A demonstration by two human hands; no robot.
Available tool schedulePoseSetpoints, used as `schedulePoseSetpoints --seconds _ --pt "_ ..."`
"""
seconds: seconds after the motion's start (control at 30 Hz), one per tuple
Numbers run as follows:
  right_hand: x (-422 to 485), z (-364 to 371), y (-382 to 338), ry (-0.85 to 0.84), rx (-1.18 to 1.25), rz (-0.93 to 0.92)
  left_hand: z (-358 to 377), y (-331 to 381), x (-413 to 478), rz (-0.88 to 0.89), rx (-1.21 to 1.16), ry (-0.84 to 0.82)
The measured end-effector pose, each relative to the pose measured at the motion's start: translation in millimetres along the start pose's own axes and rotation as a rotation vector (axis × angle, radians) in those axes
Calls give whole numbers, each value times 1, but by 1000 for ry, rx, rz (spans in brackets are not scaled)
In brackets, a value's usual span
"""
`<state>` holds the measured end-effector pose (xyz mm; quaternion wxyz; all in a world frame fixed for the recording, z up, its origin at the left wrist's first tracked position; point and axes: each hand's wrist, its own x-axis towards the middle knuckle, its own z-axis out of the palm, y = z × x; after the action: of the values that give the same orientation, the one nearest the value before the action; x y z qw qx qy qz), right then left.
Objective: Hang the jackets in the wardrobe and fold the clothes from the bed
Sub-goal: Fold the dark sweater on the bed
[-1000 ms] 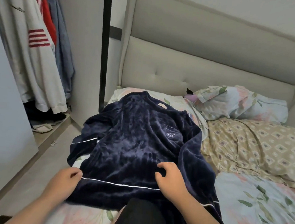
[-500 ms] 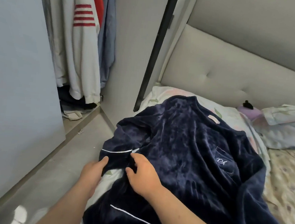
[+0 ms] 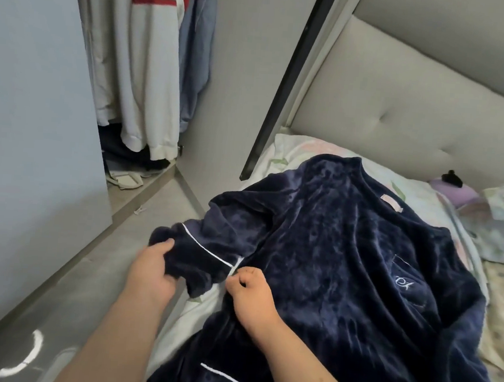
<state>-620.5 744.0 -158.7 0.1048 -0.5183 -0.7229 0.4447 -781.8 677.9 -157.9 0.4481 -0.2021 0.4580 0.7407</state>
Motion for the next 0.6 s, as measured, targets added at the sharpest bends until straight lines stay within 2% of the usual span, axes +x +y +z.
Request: schedulePoseSetpoints --seconds 0.13,0.2,0.27,0.33,0.4,0.5,0.53,0.57,0.6 --pt "-18 -17 -10 -42 256 13 -9 45 -28 366 193 10" --pt "-25 -28 -21 -41 410 39 -15 53 -46 454 319 -33" --pt "-26 -33 -32 -71 571 98 -20 51 -60 471 422 -139" --pt "-26 -35 -44 -111 711 197 -20 45 -77 438 605 -306" --pt "-26 -37 -54 -167 829 301 -18 38 -91 344 812 -545" --pt "-28 -40 -61 -257 868 413 -19 30 -102 30 1028 -934" --pt "-28 -40 -60 -243 817 406 -19 27 -103 -30 1018 -992" --pt "-28 -40 -59 -202 759 398 -16 26 -102 -51 930 -975" --pt "-29 -41 -57 -169 738 399 -12 24 -99 -35 771 -875"
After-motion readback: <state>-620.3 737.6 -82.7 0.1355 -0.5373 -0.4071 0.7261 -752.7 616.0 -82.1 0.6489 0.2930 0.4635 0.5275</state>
